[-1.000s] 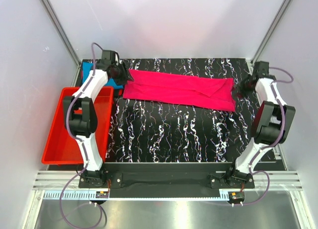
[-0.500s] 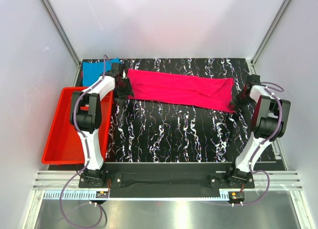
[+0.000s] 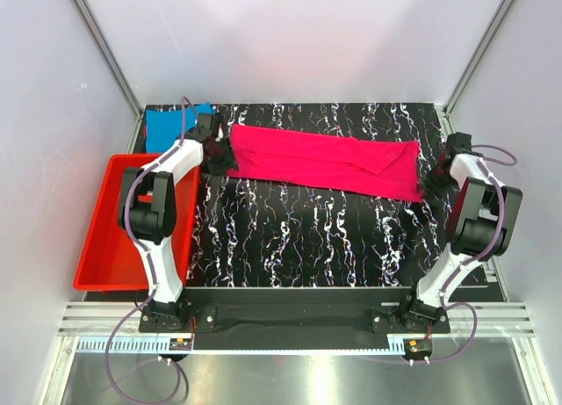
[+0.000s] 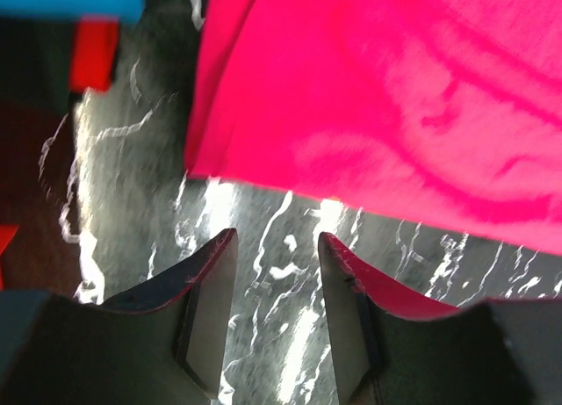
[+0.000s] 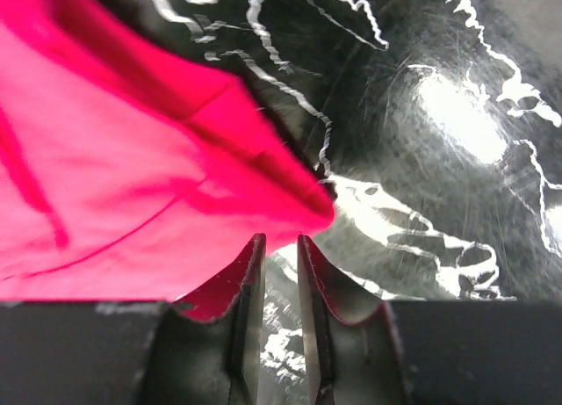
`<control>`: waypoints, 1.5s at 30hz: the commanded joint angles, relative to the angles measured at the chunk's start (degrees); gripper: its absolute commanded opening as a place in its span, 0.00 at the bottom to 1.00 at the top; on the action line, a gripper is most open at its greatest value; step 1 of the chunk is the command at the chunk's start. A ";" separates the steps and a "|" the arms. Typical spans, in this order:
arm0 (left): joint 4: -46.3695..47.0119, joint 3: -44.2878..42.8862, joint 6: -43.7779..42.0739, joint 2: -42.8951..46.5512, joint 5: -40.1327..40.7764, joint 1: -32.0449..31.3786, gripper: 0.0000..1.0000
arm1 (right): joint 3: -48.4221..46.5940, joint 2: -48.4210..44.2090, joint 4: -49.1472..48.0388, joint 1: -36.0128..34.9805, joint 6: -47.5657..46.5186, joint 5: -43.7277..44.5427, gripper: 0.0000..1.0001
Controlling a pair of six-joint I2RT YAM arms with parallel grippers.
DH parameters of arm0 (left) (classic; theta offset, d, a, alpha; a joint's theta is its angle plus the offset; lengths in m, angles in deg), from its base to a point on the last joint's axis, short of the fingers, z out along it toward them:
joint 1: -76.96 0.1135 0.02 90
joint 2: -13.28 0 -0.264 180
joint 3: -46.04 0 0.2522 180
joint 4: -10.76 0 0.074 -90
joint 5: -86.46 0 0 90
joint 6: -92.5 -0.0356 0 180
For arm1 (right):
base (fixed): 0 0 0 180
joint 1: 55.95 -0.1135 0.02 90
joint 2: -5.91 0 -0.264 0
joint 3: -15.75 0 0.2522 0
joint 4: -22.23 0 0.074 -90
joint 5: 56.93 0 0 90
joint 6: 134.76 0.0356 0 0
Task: Fold and stack the t-shirts
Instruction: Fold the tshirt
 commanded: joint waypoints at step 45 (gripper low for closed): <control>1.83 -4.52 0.46 -1.47 3.56 -0.33 0.50 | -1.58 -7.23 -2.10 2.37 2.12 -4.17 0.20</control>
